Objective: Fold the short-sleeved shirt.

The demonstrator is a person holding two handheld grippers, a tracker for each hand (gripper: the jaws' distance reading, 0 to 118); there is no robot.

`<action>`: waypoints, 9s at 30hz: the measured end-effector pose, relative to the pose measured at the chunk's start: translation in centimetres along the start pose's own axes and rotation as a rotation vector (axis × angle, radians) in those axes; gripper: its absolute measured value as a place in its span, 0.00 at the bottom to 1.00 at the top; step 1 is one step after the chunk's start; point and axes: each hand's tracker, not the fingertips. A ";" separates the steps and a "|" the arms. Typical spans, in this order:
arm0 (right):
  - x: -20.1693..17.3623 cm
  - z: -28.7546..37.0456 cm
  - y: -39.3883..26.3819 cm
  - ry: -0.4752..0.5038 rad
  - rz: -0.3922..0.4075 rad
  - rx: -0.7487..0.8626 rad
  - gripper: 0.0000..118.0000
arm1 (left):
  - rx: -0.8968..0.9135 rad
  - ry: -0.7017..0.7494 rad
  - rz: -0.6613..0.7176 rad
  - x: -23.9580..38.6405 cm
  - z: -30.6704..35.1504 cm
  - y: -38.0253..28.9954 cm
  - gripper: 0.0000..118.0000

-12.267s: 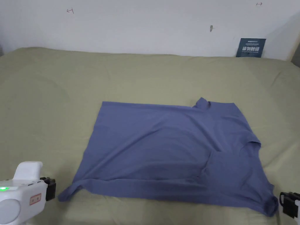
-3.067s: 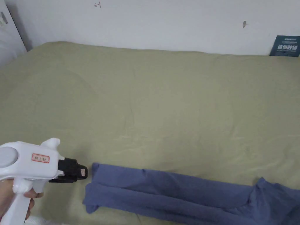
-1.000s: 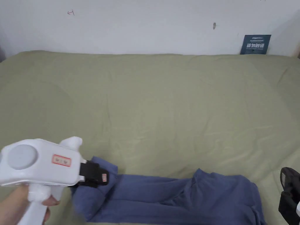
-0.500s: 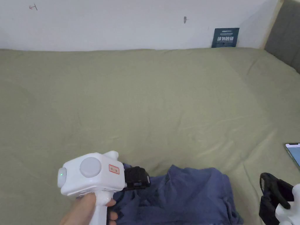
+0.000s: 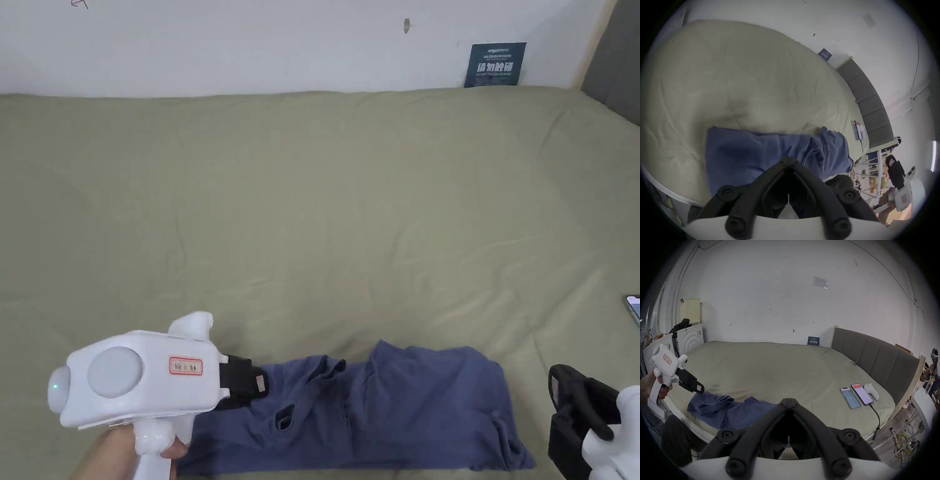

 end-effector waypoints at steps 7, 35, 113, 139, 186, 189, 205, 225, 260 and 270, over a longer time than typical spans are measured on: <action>0.4 -0.2 -0.4 -0.015 0.003 -0.026 0.00 | -0.117 -0.067 -0.001 2.9 -8.7 -2.6 0.00; -3.7 -1.6 1.0 0.052 0.064 -0.021 0.00 | -0.023 -0.190 0.152 -12.2 3.9 -0.3 0.98; 1.6 -2.0 -1.0 0.008 -0.066 -0.127 0.00 | -0.241 -0.298 0.123 3.8 -11.1 -5.1 0.00; -3.2 -25.4 -11.1 1.032 -0.924 -0.794 0.00 | -0.079 -0.334 0.111 -11.0 1.1 1.8 0.62; -6.0 -23.1 -3.1 0.874 -0.666 -0.599 0.00 | -0.071 0.195 0.065 -33.2 19.8 17.6 0.96; -5.6 -23.0 -2.7 0.868 -0.658 -0.587 0.00 | -0.057 0.180 0.109 -33.6 20.9 17.3 0.96; -0.8 -16.6 5.6 0.771 -0.468 -0.337 0.00 | 0.331 0.048 -0.090 -12.6 19.8 10.9 0.00; -3.5 -4.8 15.6 -0.086 0.124 0.427 0.00 | 0.973 0.366 -0.459 15.9 11.8 1.3 0.01; -3.9 -3.9 17.3 0.004 0.026 0.414 1.00 | 1.054 0.465 -0.418 16.8 14.2 0.3 1.00; -3.5 -4.0 17.1 0.028 -0.008 0.408 1.00 | 1.054 0.469 -0.404 16.7 14.7 -0.1 1.00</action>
